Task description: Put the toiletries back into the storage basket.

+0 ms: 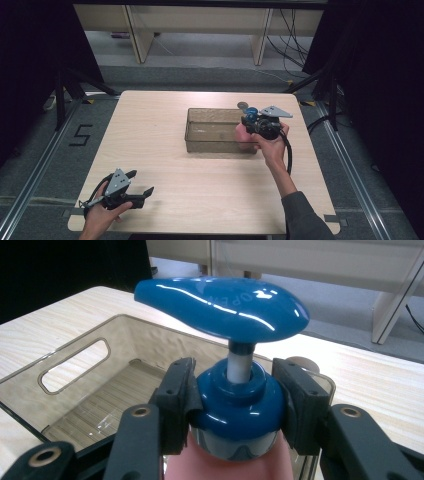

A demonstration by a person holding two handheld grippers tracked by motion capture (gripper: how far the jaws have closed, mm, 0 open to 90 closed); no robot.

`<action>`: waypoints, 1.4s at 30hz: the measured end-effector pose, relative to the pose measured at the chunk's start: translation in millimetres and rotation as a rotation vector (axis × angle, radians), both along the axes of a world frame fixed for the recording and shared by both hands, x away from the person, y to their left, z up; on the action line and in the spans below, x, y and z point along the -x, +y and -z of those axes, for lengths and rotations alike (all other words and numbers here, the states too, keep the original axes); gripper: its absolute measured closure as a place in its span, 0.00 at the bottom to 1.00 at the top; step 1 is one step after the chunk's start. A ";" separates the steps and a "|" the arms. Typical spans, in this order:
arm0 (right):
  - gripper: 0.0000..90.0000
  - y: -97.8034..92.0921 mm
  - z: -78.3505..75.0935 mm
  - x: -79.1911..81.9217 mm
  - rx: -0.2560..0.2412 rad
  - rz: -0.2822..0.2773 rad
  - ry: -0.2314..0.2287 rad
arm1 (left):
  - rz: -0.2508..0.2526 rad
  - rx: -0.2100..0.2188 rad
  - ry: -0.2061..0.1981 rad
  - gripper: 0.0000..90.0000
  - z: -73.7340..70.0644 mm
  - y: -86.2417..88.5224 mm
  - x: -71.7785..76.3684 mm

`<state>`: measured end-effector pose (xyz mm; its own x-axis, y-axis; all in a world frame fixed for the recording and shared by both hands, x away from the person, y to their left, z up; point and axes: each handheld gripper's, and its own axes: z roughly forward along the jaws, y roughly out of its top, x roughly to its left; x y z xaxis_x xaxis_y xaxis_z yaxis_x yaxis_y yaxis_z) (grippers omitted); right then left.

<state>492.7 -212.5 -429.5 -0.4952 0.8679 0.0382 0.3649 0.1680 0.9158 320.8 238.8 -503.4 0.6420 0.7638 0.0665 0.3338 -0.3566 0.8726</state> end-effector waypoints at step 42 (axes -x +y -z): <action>0.33 0.7 1.8 4.5 -0.117 -0.008 0.058 | 0.009 -0.003 -0.004 0.16 0.0 -1.0 -0.4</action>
